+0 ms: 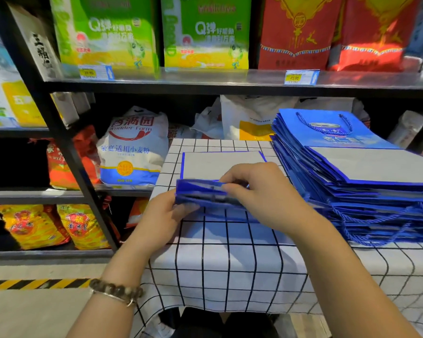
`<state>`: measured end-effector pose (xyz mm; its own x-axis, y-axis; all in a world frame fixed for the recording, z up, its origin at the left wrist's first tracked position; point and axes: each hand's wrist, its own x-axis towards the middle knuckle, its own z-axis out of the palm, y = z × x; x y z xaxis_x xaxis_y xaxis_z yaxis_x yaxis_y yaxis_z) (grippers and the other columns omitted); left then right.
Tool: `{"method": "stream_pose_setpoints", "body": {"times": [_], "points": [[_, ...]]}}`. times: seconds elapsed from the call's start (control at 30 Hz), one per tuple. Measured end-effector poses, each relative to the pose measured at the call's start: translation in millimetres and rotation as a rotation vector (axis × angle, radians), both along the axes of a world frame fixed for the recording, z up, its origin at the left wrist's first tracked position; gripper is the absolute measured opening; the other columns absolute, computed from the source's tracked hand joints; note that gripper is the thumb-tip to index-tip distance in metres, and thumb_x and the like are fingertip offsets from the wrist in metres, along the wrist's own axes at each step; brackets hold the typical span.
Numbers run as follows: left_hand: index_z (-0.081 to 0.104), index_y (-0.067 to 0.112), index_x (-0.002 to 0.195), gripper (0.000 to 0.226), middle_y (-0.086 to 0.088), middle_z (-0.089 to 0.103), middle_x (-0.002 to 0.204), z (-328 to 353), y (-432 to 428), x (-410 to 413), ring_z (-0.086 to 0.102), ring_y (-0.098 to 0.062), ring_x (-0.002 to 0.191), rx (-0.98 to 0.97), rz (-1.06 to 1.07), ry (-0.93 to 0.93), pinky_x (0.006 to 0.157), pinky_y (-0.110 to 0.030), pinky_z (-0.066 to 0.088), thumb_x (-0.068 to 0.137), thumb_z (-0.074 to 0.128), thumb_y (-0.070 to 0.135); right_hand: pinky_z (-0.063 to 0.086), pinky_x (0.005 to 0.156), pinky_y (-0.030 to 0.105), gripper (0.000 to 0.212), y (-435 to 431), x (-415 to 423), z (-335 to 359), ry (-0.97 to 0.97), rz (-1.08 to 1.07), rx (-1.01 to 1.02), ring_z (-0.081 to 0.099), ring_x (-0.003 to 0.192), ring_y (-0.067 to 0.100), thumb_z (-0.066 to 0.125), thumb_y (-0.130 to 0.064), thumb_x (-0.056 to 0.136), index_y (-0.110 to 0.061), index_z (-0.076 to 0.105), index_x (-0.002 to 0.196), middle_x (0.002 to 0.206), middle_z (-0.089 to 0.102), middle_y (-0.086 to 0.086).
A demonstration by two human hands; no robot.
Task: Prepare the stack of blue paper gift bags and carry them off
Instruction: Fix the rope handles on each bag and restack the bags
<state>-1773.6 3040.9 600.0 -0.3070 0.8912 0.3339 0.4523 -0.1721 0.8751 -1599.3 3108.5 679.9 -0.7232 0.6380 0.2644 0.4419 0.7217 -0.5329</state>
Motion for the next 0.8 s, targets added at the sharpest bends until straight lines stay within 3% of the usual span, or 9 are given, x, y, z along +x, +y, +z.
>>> {"method": "stream_pose_setpoints", "body": {"times": [0.1,0.17,0.33,0.4,0.47,0.57,0.67,0.73,0.8], "points": [[0.06,0.03,0.079,0.027,0.018,0.065,0.079,4.6,2.3,-1.5,0.059,0.002,0.075,-0.005,0.168,-0.062,0.065,-0.006,0.042,0.092,0.051,0.008,0.046,0.085,0.031,0.03,0.1,15.0,6.1,0.094,-0.1,0.331,0.059,0.099,0.015,0.048,-0.035,0.09,-0.021,0.064,0.11,0.108,0.067,-0.005],[0.06,0.026,0.082,0.024,0.014,0.065,0.087,7.9,0.3,-1.3,0.058,-0.001,0.08,0.008,0.229,-0.162,0.071,-0.014,0.045,0.096,0.045,0.015,0.04,0.089,0.026,0.039,9.1,25.8,9.2,0.257,-0.199,0.382,0.055,0.107,0.015,0.048,-0.038,0.085,-0.019,0.06,0.117,0.116,0.062,-0.004],[0.06,0.023,0.082,0.022,0.009,0.064,0.087,9.4,2.8,-2.6,0.057,-0.002,0.078,0.025,0.307,-0.123,0.068,-0.018,0.043,0.097,0.044,0.023,0.033,0.095,0.007,0.061,20.9,30.7,-7.5,0.685,-0.298,0.101,0.041,0.116,-0.01,0.064,-0.037,0.075,-0.024,0.041,0.13,0.126,0.043,-0.016],[0.06,0.014,0.083,0.023,0.004,0.064,0.086,15.4,4.3,-0.9,0.057,-0.007,0.076,0.059,0.35,-0.21,0.067,-0.016,0.045,0.097,0.044,0.023,0.039,0.092,0.007,0.067,19.0,30.5,-15.1,0.959,-0.265,-0.128,0.047,0.11,-0.014,0.068,-0.036,0.068,-0.033,0.036,0.127,0.125,0.045,-0.019],[0.053,0.012,0.072,0.03,0.002,0.056,0.074,24.9,4.9,-1.1,0.05,-0.007,0.064,0.085,0.41,-0.267,0.052,-0.007,0.04,0.098,0.042,0.022,0.046,0.087,0.012,0.071,20.8,30.0,-25.4,1.035,-0.227,-0.353,0.054,0.106,-0.01,0.071,-0.025,0.068,-0.032,0.035,0.128,0.124,0.049,-0.016],[0.051,0.019,0.068,0.033,0.009,0.054,0.07,41.8,6.2,-0.5,0.05,-0.005,0.06,0.118,0.443,-0.315,0.042,-0.005,0.036,0.099,0.039,0.023,0.05,0.071,0.009,0.042,25.5,22.0,-40.8,0.809,-0.223,-0.442,0.063,0.089,-0.005,0.072,-0.009,0.077,-0.029,0.055,0.11,0.106,0.063,-0.015],[0.052,0.021,0.068,0.032,0.01,0.055,0.069,57.6,4.1,1.8,0.056,-0.001,0.057,0.177,0.438,-0.356,0.043,-0.01,0.04,0.098,0.041,0.023,0.048,0.058,0.009,0.023,28.5,16.7,-37.7,0.886,-0.305,-0.426,0.065,0.071,0.004,0.069,-0.006,0.078,-0.027,0.063,0.084,0.077,0.069,-0.016],[0.049,0.019,0.068,0.028,0.006,0.052,0.067,59.8,-3.4,-1.0,0.05,-0.002,0.057,0.244,0.435,-0.284,0.05,-0.017,0.038,0.095,0.042,0.021,0.05,0.06,0.014,0.02,30.4,15.3,-23.7,0.974,-0.307,-0.402,0.065,0.068,0.004,0.069,-0.005,0.077,-0.025,0.065,0.079,0.069,0.07,-0.015],[0.049,0.02,0.07,0.02,0.009,0.053,0.059,59.5,-13.5,-3.5,0.044,0.0,0.051,0.276,0.364,-0.21,0.047,-0.013,0.035,0.087,0.047,0.012,0.051,0.06,0.016,0.016,31.1,14.1,-4.5,1.037,-0.298,-0.374,0.065,0.065,0.004,0.069,-0.005,0.076,-0.021,0.066,0.078,0.068,0.071,-0.014]]}}
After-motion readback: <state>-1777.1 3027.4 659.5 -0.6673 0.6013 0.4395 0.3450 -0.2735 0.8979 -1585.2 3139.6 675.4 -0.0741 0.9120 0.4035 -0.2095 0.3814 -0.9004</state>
